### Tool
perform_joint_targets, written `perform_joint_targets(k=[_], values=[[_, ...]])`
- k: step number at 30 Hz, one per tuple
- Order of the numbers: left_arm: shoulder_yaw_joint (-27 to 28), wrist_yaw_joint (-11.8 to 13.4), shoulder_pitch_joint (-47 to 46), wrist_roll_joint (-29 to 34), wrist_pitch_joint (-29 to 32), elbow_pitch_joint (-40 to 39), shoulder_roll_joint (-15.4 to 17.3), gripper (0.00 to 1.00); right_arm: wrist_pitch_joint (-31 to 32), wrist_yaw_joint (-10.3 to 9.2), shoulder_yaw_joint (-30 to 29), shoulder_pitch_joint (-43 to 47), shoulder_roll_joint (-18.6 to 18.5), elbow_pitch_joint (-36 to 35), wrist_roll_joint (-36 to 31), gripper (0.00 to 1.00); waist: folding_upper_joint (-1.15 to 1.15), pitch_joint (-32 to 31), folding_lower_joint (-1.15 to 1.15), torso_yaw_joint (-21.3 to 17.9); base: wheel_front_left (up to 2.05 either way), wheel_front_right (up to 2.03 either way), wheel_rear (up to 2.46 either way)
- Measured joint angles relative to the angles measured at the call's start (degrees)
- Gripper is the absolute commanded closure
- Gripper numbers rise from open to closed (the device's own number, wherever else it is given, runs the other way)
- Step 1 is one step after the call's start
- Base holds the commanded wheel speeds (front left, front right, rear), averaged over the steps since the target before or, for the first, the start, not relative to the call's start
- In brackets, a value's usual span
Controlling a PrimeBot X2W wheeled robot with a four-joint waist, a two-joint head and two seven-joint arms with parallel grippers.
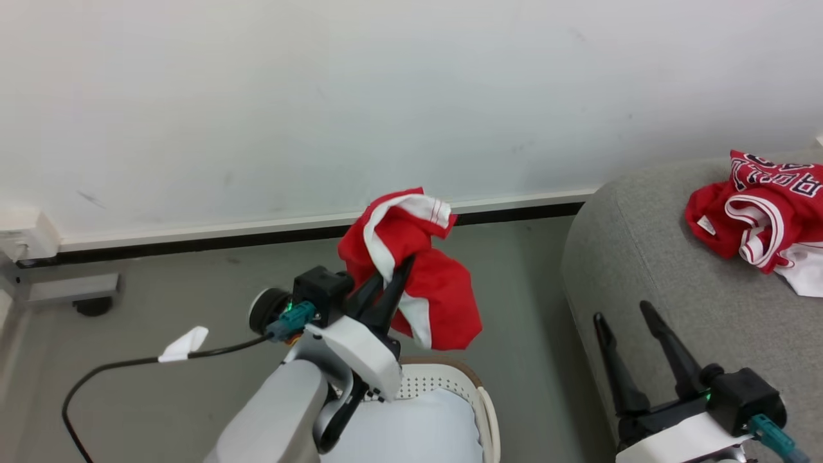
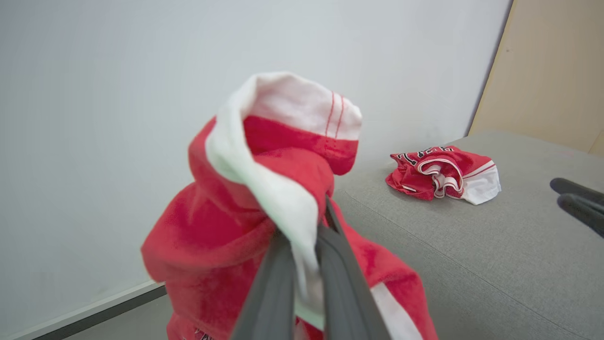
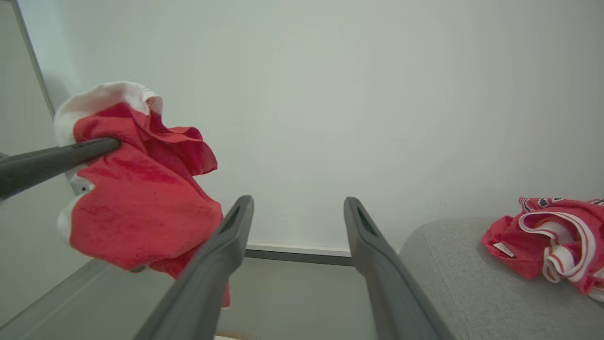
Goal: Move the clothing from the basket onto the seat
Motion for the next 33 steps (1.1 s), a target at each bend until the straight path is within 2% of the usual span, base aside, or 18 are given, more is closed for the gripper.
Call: perform_joint_targets(k=[9,19,25,33], values=[[0.3,1.5,0.3,-0.1,2.7,-10.9,1.5,1.0,0.0,0.0,3.5,0.5,0.3,0.8,0.5,0.0,0.0,-0.3,0.01,1.0,0.0,0.0,0.0],[-0.3,2.6,1.6,-0.4,4.6,-16.7,2.0,1.0,0.0,0.0,5.4,0.5,0.3,1.9,0.3,0.0,0.0,0.1,0.01,1.7,0.0,0.0,0.0],[-1.3,2.8,2.1,-0.9,5.1,-18.9,1.7,1.0,0.0,0.0,9.3,-0.4,0.0,5.9,-0.8,0.0,0.0,0.2,0.01,2.9,0.0,0.0,0.0],[-5.0,2.3,2.7,-1.1,6.2,-20.9,0.0,1.0,0.0,0.0,13.6,-5.3,-0.2,12.4,-2.6,0.0,0.0,0.3,0.01,7.0,0.0,0.0,0.0]])
